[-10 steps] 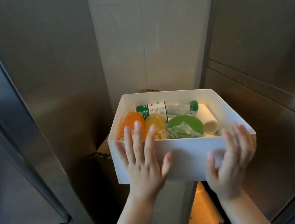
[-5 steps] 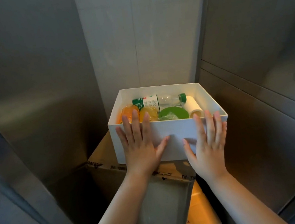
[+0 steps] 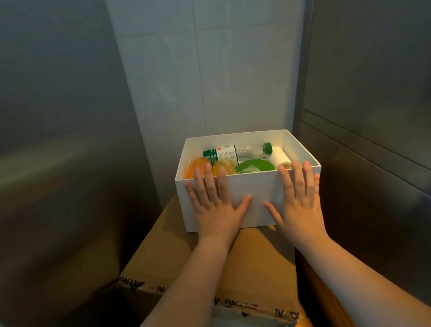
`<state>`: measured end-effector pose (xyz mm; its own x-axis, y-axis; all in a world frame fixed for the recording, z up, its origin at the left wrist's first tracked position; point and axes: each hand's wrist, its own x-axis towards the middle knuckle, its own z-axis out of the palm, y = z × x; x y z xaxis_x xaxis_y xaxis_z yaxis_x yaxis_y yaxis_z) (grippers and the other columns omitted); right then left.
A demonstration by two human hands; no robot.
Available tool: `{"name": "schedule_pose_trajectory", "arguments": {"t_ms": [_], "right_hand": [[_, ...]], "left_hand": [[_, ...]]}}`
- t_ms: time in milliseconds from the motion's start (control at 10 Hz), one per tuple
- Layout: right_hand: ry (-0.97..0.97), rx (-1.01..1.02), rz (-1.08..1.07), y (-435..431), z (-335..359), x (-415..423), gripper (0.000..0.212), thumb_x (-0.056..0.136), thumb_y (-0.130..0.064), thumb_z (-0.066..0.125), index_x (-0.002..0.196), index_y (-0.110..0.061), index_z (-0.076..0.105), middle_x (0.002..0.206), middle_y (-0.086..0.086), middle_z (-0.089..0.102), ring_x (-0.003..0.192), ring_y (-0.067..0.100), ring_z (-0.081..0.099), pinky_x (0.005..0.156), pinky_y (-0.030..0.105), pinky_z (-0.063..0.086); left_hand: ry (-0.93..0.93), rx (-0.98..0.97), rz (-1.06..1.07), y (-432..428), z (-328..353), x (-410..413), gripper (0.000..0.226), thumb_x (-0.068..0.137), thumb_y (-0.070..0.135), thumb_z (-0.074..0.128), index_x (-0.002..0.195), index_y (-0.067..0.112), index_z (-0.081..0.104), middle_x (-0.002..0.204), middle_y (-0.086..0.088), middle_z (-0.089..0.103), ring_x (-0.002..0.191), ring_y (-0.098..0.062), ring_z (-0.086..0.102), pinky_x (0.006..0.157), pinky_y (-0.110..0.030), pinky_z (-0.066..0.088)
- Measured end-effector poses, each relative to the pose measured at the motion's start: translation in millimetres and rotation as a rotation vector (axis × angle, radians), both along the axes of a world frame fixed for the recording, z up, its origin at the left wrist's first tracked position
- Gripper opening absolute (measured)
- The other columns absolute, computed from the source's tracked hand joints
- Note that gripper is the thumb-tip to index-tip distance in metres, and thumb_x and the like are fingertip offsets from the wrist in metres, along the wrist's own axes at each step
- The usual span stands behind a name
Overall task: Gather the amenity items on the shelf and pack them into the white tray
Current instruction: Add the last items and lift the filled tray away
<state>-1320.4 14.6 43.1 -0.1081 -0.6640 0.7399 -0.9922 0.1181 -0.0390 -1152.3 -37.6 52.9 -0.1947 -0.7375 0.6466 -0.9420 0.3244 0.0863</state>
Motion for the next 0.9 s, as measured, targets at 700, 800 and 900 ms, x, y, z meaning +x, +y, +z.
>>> {"name": "schedule_pose_trajectory", "arguments": {"t_ms": [700,800,900], "right_hand": [[0.032,0.121,-0.033,-96.6,1.2,-48.2,0.088,0.086,-0.053,0.053,0.149,-0.010,0.010,0.155,0.021,0.015,0.145,0.037,0.004,0.116,0.054,0.014],[-0.012,0.145,-0.036,-90.0,9.4,-44.2,0.090,0.086,-0.049,0.058,0.150,-0.012,0.008,0.157,0.017,0.009,0.145,0.034,-0.002,0.116,0.049,0.011],[-0.125,0.185,0.017,-70.6,13.1,-34.2,0.090,0.088,-0.044,0.057,0.151,-0.019,-0.003,0.159,0.010,-0.005,0.145,0.028,-0.010,0.116,0.043,0.011]], "left_hand": [[0.008,-0.031,0.029,-92.5,-8.4,-51.5,0.085,0.082,0.066,0.039,0.142,0.011,0.015,0.151,-0.016,0.010,0.141,-0.038,0.003,0.113,-0.054,-0.005],[-0.042,-0.009,0.045,-85.5,-2.0,-47.5,0.087,0.084,0.067,0.038,0.145,0.013,0.007,0.154,-0.016,0.005,0.142,-0.037,-0.001,0.113,-0.054,-0.008],[0.006,0.062,0.010,-65.6,0.5,-39.8,0.086,0.088,0.065,0.031,0.147,0.019,-0.012,0.156,-0.013,-0.009,0.142,-0.032,-0.016,0.113,-0.051,-0.007]]}}
